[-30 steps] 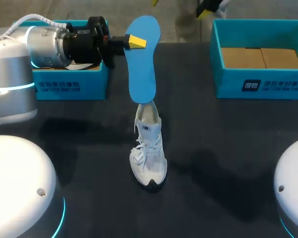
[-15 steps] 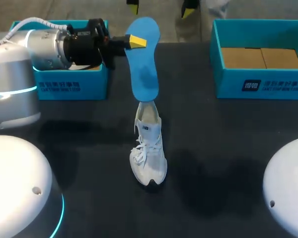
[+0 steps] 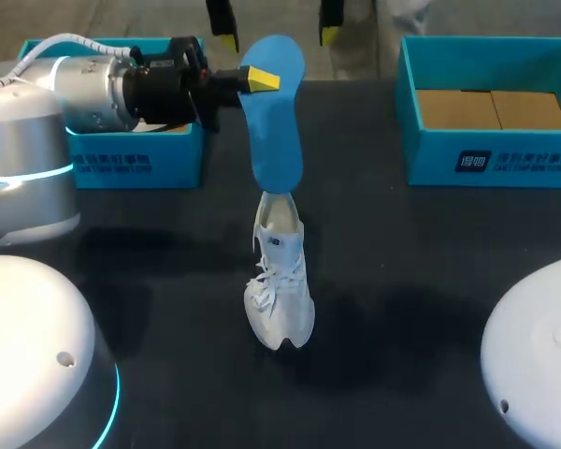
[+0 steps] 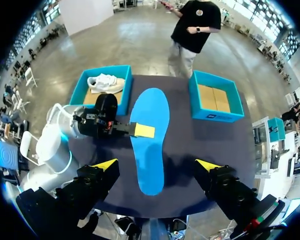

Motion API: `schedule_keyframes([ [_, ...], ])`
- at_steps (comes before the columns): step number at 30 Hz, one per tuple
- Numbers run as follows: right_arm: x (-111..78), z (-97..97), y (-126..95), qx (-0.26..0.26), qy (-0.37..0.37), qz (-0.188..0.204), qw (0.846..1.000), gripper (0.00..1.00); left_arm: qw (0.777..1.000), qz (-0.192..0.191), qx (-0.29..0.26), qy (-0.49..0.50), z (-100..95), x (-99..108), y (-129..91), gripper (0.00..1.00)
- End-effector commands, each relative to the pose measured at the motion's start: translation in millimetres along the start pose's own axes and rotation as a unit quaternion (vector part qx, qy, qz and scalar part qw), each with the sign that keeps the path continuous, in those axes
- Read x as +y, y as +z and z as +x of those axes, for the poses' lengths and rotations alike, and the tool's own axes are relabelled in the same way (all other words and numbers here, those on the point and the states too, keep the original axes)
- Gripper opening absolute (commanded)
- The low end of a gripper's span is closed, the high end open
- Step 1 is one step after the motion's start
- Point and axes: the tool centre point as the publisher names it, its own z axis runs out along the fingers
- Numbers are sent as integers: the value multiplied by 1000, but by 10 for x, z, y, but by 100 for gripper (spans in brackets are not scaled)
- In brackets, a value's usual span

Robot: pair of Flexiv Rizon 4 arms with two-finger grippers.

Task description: Take the shoe out of the shoebox, open the shoe tongue, remove and reinsert the insole, then place the shoe into the shoebox

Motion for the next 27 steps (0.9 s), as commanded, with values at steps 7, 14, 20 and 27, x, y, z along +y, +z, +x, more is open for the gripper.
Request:
schedule_keyframes([
  [7,-1,118,82,-27,-6,21,999,100,1000,-2,0,0,6,-10,11,0],
  [14,-22,145,133,-22,-6,34,999,100,1000,-2,0,0,6,-10,11,0],
  [20,-25,159,150,-15,-7,38,999,100,1000,-2,0,0,6,-10,11,0],
  [27,-25,159,150,-15,-7,38,999,100,1000,-2,0,0,6,-10,11,0],
])
